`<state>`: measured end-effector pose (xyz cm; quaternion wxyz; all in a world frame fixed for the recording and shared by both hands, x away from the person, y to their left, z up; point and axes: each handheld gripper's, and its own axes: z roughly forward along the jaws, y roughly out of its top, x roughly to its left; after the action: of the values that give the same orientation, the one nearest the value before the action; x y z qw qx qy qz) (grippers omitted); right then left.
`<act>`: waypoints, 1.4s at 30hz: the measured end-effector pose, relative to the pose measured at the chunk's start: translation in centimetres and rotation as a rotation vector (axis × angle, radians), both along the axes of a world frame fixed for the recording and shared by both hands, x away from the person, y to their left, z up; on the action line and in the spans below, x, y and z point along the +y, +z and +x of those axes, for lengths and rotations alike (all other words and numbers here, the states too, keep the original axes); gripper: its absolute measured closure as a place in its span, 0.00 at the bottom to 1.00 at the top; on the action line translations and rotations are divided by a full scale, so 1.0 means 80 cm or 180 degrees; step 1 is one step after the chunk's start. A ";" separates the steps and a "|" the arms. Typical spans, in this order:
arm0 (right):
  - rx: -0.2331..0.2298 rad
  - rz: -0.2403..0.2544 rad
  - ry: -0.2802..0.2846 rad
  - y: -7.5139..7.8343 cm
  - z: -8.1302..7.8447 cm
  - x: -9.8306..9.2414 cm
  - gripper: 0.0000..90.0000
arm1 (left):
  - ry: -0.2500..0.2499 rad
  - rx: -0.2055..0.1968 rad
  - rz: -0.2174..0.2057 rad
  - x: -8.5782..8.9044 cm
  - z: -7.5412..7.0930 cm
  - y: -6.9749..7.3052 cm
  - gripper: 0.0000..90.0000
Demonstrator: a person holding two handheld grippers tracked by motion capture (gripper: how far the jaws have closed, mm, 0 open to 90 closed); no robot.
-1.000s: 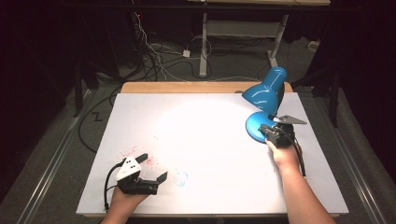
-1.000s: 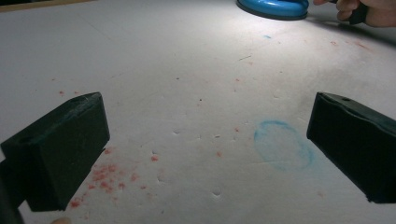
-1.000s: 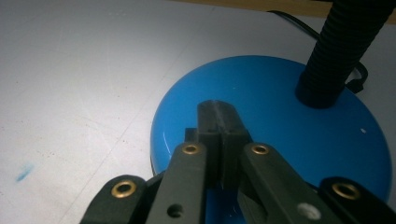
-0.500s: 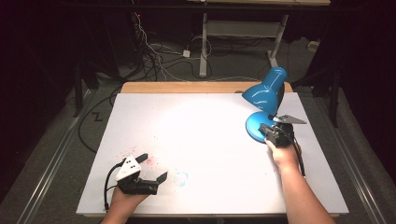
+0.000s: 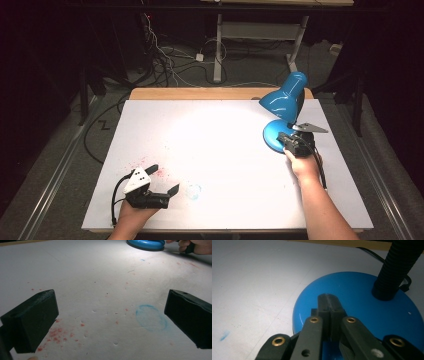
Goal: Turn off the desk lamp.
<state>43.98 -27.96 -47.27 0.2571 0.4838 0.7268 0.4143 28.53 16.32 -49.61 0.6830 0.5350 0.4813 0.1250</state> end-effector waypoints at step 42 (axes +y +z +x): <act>-0.0055 -0.0025 -0.0021 0.005 -0.006 0.001 1.00 | -0.0022 0.0004 0.0002 0.000 0.000 0.000 0.00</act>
<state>43.52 -27.86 -46.87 0.2666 0.4815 0.7246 0.4148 28.53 16.31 -49.61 0.6830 0.5369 0.4799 0.1225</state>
